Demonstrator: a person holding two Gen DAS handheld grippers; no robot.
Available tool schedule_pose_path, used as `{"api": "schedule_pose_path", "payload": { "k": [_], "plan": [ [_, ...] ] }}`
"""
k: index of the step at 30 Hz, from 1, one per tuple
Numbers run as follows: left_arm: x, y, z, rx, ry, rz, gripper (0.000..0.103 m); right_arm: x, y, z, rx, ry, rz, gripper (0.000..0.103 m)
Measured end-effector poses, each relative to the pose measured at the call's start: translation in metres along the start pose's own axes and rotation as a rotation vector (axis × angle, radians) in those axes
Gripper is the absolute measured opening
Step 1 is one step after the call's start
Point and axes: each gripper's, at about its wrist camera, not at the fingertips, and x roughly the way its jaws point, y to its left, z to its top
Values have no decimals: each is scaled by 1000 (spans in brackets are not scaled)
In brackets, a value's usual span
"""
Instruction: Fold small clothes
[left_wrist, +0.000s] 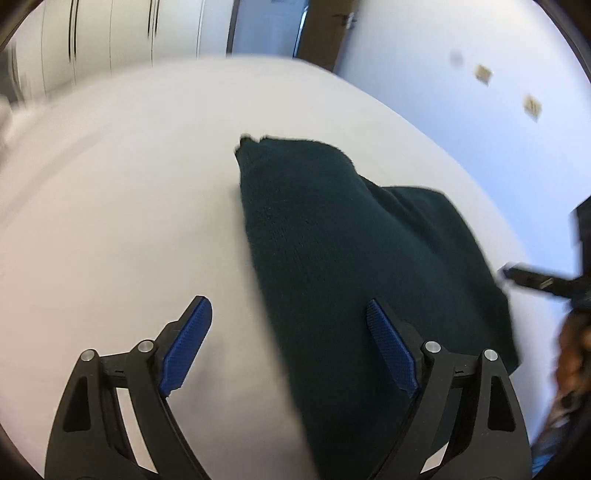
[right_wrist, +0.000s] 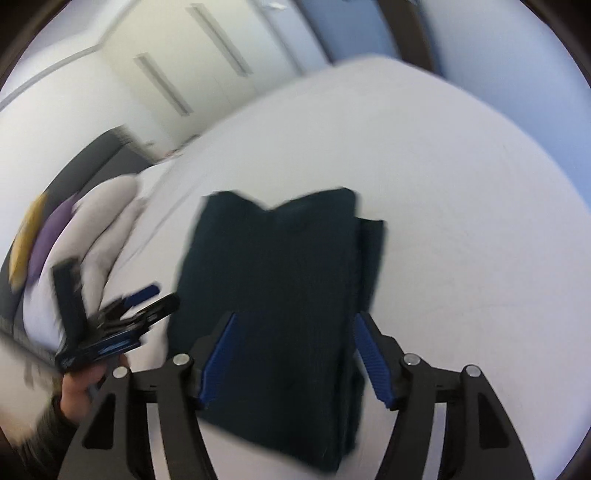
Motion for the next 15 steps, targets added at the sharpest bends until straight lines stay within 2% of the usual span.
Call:
{"api": "schedule_pose_path", "payload": {
  "k": [2, 4, 6, 12, 14, 15],
  "plan": [
    [16, 9, 0, -14, 35, -21, 93, 23, -13, 10, 67, 74, 49, 68],
    [26, 13, 2, -43, 55, -39, 97, 45, -23, 16, 102, 108, 16, 68],
    [30, 16, 2, -78, 65, -67, 97, 58, -28, 18, 117, 117, 11, 68],
    [47, 39, -7, -202, 86, -161, 96, 62, -35, 13, 125, 118, 52, 58],
    [50, 39, -2, -200, 82, -153, 95, 67, -35, 17, 118, 128, 54, 52],
    [53, 36, -1, -189, 88, -148, 91, 70, -33, 19, 115, 135, 55, 46]
  ]
}}
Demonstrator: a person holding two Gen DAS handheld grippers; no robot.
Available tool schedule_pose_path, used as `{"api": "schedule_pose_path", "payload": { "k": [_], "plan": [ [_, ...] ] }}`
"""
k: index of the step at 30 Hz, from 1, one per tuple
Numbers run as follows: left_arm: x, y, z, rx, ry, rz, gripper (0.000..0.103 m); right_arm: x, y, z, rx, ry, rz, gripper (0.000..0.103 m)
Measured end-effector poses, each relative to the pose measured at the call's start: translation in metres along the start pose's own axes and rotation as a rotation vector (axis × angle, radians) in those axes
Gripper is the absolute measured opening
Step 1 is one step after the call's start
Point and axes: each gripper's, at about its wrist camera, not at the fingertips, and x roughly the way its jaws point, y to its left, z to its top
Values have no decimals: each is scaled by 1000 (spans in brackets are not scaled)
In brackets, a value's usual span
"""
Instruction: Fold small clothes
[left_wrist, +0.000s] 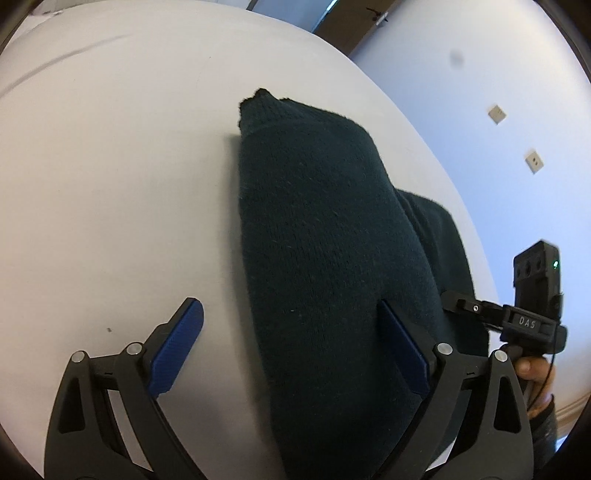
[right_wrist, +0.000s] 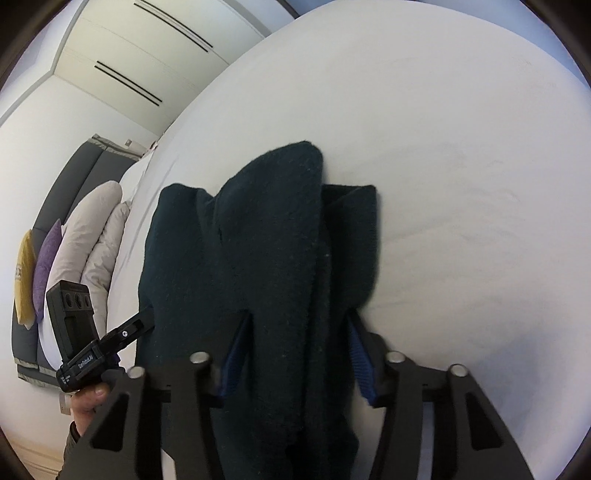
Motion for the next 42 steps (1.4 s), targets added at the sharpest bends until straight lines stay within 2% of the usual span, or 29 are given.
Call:
{"api": "schedule_pose_path", "payload": {
  "k": [1, 3, 4, 6, 8, 12, 15, 20, 25, 29, 31, 34, 38, 40, 42],
  "plan": [
    [-2, -8, 0, 9, 7, -5, 87, 3, 1, 1, -3, 6, 1, 41],
    [1, -14, 2, 2, 27, -45, 59, 9, 7, 4, -8, 2, 1, 36],
    [4, -15, 3, -11, 39, -67, 58, 10, 7, 3, -5, -3, 5, 34],
    [8, -24, 2, 19, 38, -50, 48, 10, 5, 3, 0, -9, 6, 33],
    [4, -29, 1, 39, 27, -41, 44, 8, 8, 3, -21, -18, -10, 31],
    [-6, -22, -2, -11, 26, -93, 37, -3, 20, 1, -66, -49, -41, 29],
    [-25, -27, -6, -1, 11, -98, 35, -15, 31, -2, -83, -78, -39, 29],
    [-82, -39, -21, 37, -51, -97, 35, -43, 62, -15, -126, -112, 10, 28],
    [-161, -25, -45, 26, -101, -108, 35, -68, 106, -44, -156, -122, 105, 28],
    [-209, -8, -82, 27, -98, -73, 35, -71, 144, -78, -198, -88, 157, 28],
    [-224, 1, -102, 35, -95, -36, 35, -61, 158, -102, -211, -42, 171, 28],
    [-234, 19, -134, 21, -73, 5, 36, -38, 170, -131, -206, 16, 178, 28],
    [-207, 44, -169, 1, -14, 26, 39, -1, 165, -161, -154, 82, 165, 28],
    [-185, 57, -180, -20, -4, 35, 48, 15, 153, -170, -126, 90, 144, 30],
    [-181, 73, -189, -84, -42, -12, 66, 27, 137, -172, -59, 84, 143, 36]
  ]
}}
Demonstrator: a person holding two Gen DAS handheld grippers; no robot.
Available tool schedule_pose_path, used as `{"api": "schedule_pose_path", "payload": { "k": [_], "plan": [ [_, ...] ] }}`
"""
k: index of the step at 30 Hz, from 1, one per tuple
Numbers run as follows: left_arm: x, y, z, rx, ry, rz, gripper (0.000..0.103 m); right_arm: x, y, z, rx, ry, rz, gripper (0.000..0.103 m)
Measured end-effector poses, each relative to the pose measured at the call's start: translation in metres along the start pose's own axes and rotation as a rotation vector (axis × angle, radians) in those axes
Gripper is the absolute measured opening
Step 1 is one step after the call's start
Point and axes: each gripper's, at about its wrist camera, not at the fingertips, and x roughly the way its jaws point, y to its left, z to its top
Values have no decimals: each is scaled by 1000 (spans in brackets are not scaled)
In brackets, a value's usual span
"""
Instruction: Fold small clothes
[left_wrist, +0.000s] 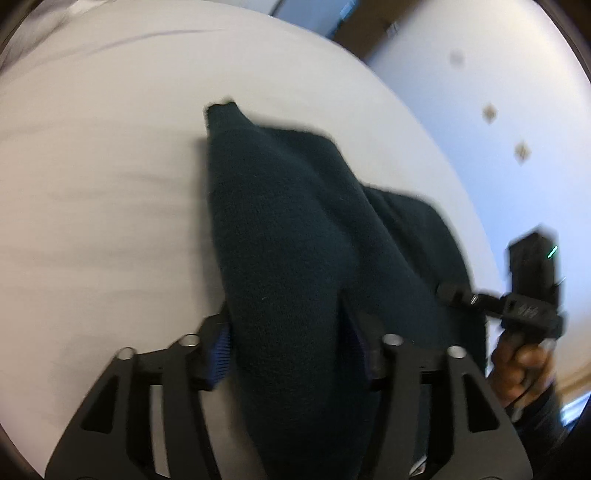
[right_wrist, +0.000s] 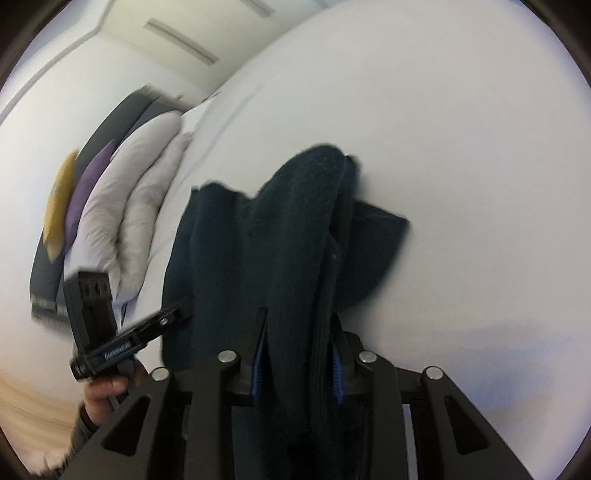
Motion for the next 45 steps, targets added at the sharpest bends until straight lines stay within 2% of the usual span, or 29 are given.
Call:
{"api": "schedule_pose_path", "payload": {
  "k": [2, 4, 6, 9, 11, 13, 15, 16, 18, 19, 20, 22, 23, 26, 28, 31, 33, 36, 40, 43, 45],
  "plan": [
    [2, 10, -5, -43, -15, -44, 70, 5, -17, -2, 68, -15, 71, 40],
    [5, 3, -3, -43, -27, -58, 70, -1, -25, -7, 86, -36, 96, 43],
    [5, -9, 1, -42, -32, -37, 70, -7, -25, -10, 99, -47, 86, 46],
    [-22, -25, -3, -1, -90, 56, 70, -38, -26, -16, 87, -100, 50, 48],
    [-44, -47, -9, 91, -176, 161, 71, -56, -10, -17, 51, -149, 54, 48],
    [-61, -63, -15, 155, -235, 245, 71, -57, 13, -14, 19, -153, 127, 48],
    [-77, -82, -25, 208, -308, 325, 73, -54, 35, -11, -30, -152, 155, 48],
    [-85, -97, -30, 242, -365, 361, 77, -51, 49, -13, -51, -159, 185, 48],
    [-108, -128, -48, 297, -514, 447, 102, -52, 71, -18, -84, -190, 217, 48],
    [-114, -141, -49, 305, -569, 468, 103, -56, 85, -25, -120, -222, 201, 50],
    [-126, -152, -61, 319, -630, 481, 103, -58, 95, -29, -149, -242, 176, 55],
    [-142, -175, -79, 362, -695, 490, 103, -72, 117, -47, -232, -315, 75, 78],
    [-151, -179, -85, 371, -702, 509, 103, -92, 110, -61, -268, -351, 40, 81],
    [-171, -189, -90, 384, -709, 612, 103, -121, 133, -84, -367, -462, -62, 90],
    [-182, -196, -99, 369, -698, 686, 103, -141, 149, -102, -431, -540, -115, 101],
    [-192, -198, -102, 323, -632, 658, 103, -172, 167, -129, -500, -690, -204, 103],
    [-199, -192, -103, 243, -556, 595, 103, -185, 172, -140, -523, -728, -254, 103],
    [-202, -184, -108, 154, -478, 515, 103, -199, 179, -151, -534, -752, -315, 103],
    [-195, -181, -121, 135, -426, 518, 103, -209, 180, -165, -507, -759, -374, 103],
    [-178, -178, -128, 144, -392, 522, 103, -204, 177, -171, -471, -703, -444, 103],
    [-163, -173, -128, 153, -373, 530, 103, -198, 173, -172, -447, -661, -458, 103]
  ]
}}
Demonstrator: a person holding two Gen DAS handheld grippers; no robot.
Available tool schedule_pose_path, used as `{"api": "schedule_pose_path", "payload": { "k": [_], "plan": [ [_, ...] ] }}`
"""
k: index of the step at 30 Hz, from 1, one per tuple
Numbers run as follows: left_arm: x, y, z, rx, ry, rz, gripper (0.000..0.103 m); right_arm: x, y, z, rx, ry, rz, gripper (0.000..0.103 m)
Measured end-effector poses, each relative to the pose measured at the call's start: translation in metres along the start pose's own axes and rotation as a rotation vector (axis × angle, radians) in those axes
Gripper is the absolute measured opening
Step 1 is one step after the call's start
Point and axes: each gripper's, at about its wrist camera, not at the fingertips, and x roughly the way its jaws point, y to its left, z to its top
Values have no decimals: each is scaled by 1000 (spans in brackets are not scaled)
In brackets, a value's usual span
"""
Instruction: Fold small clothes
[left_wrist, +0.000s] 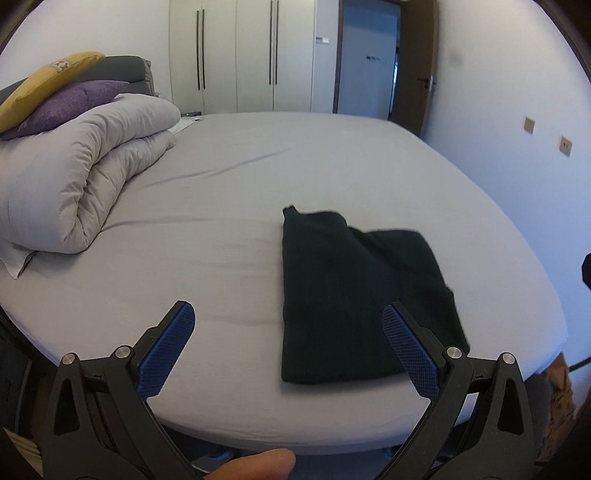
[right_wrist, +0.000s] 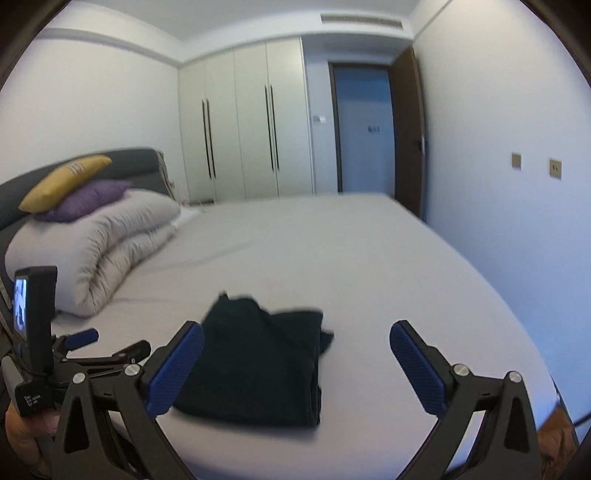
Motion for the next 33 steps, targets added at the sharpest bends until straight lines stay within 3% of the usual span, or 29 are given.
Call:
{"api": "schedule_pose_path", "payload": {
  "k": [5, 9, 33],
  "plan": [
    [26, -4, -11, -4, 45, -11, 103, 16, 0, -18, 63, 119, 28, 103],
    [38, -4, -14, -10, 68, -9, 103, 26, 6, -29, 22, 144, -7, 103],
    [89, 1, -23, -19, 137, -1, 103, 63, 7, -51, -14, 252, -20, 103]
  ]
}}
